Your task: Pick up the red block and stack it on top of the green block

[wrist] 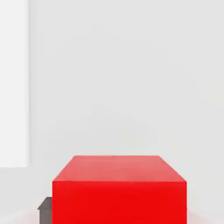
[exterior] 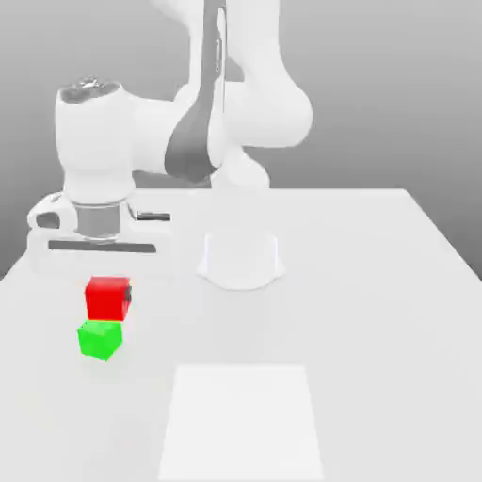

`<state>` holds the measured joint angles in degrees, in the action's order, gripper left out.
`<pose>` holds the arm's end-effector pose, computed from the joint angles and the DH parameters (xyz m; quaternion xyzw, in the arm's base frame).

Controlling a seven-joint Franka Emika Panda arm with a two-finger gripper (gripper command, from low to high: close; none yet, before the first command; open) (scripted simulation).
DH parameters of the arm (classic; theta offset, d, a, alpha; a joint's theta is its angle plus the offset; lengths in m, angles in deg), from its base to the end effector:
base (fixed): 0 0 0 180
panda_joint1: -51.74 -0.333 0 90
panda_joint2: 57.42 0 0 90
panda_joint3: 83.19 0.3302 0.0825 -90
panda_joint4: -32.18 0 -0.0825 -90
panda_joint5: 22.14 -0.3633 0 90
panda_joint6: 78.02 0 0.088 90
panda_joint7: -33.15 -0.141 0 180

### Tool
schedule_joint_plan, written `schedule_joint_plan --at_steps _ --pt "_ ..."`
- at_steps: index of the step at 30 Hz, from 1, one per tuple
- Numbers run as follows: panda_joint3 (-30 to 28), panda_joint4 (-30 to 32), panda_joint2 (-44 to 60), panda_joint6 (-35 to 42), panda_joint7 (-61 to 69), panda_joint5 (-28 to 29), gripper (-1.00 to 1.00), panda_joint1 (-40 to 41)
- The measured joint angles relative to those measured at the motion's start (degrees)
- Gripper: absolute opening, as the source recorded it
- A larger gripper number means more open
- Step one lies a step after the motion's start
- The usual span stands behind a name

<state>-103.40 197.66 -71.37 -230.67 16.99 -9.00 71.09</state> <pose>0.2669 -0.2033 0.2496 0.9286 -0.3709 0.0044 0.0125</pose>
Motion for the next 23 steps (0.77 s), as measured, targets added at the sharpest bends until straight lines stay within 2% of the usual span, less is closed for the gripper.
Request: schedule_joint_plan --at_steps 4,12,21,22,23 --pt "-5.14 1.58 -1.01 -0.01 9.02 0.3 -1.0 2.05" --pt "-8.96 1.11 5.6 -5.05 17.45 -10.14 -1.0 -3.94" --pt "-9.42 1.27 14.71 -14.25 23.86 -19.37 -1.0 -6.72" --pt "-9.39 1.36 15.59 -15.29 23.96 -19.53 1.0 -6.62" --pt "-9.39 1.36 15.59 -15.29 23.96 -19.53 1.0 -6.56"
